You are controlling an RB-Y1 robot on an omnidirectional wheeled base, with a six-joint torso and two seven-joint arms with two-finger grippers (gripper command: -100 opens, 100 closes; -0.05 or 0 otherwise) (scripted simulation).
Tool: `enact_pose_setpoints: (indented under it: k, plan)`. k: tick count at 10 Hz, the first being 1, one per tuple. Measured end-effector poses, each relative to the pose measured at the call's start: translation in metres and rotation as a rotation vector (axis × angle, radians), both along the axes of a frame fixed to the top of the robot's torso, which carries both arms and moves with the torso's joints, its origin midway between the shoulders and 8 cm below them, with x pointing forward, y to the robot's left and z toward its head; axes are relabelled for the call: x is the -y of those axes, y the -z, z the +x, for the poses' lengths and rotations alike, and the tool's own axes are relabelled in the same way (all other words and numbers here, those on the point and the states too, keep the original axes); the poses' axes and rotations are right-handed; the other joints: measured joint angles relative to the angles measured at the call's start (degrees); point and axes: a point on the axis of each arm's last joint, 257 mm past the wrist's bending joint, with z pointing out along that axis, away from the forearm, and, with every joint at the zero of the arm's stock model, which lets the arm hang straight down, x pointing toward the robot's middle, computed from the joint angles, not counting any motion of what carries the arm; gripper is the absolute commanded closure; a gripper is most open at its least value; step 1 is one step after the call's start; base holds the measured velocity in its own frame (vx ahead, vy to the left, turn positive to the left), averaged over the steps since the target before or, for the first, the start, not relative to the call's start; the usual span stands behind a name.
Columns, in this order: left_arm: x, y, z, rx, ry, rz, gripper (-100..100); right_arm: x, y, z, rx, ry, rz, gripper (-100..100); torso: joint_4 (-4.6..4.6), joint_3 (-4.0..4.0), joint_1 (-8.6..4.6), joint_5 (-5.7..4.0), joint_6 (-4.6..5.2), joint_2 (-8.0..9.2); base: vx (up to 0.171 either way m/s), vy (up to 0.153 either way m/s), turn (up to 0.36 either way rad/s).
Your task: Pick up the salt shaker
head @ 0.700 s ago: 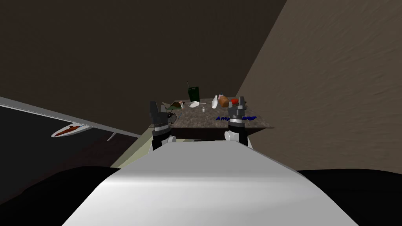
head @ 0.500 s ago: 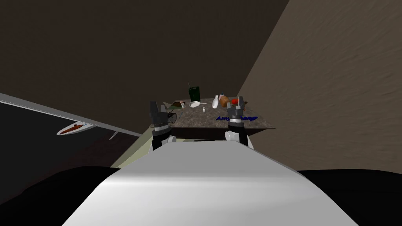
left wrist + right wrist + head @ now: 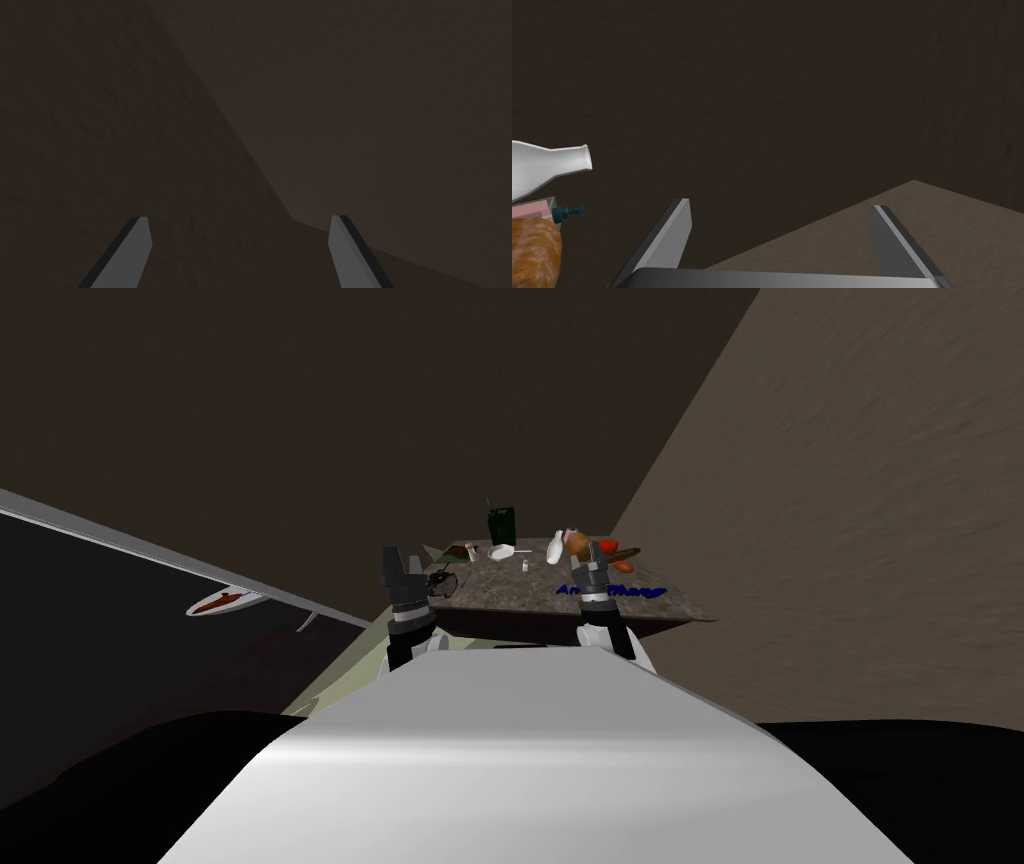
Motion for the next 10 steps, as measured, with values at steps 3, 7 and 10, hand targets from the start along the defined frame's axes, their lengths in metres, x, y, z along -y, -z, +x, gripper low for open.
enact_pose_setpoints:
  k: [3,7,10]
  plan:
    - [0.000,0.000,0.000,0.000,0.000,0.000,0,-0.002,0.020,0.010,-0.051,-0.020,-0.080,-100,0.00,0.01,0.02,0.00,-0.01,0.01,-0.028,0.024,0.106]
    - [0.000,0.000,0.000,0.000,0.000,0.000,0,-0.005,0.052,0.020,-0.127,-0.041,-0.200,-100,0.01,0.01,0.03,0.01,0.03,0.02,-0.030,0.032,0.109]
    - [0.000,0.000,0.000,0.000,0.000,0.000,0,-0.005,0.073,0.026,-0.181,-0.053,-0.290,-100,0.00,0.00,0.00,0.00,0.00,-0.01,-0.022,0.022,0.078]
